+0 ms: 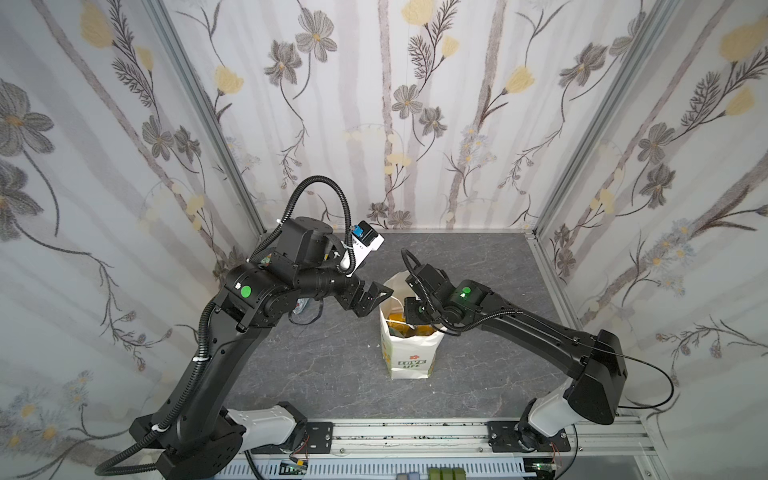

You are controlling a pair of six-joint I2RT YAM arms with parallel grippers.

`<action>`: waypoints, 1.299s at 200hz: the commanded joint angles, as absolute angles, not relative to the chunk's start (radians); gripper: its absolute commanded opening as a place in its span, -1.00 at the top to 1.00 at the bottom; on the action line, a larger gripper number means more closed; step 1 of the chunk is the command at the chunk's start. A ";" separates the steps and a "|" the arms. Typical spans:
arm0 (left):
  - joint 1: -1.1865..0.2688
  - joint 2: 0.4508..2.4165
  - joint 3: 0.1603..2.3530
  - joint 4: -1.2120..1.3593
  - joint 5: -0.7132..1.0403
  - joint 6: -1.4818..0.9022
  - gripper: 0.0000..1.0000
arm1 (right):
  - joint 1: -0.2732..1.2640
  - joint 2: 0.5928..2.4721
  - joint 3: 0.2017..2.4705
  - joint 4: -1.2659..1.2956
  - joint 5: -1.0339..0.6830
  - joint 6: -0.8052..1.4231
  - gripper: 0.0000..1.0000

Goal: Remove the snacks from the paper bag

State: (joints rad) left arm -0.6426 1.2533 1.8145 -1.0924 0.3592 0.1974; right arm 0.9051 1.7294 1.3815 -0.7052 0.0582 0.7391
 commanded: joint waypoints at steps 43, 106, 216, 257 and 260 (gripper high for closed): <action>-0.643 1.232 1.795 -1.032 0.360 0.174 -1.00 | 0.926 1.803 1.357 -0.649 0.015 0.702 0.41; -0.643 1.230 1.789 -1.025 0.357 0.163 -1.00 | 0.928 1.879 1.353 -0.626 -0.014 0.676 -0.05; -0.643 1.204 1.751 -1.008 0.356 0.136 -1.00 | 0.935 2.049 1.289 -0.500 0.003 0.673 -0.74; -0.643 1.197 1.745 -1.011 0.346 0.146 -1.00 | 0.940 2.090 1.267 -0.479 -0.031 0.669 -0.50; -0.643 1.197 1.745 -1.012 0.345 0.147 -1.00 | 0.940 2.091 1.266 -0.479 -0.033 0.669 -0.45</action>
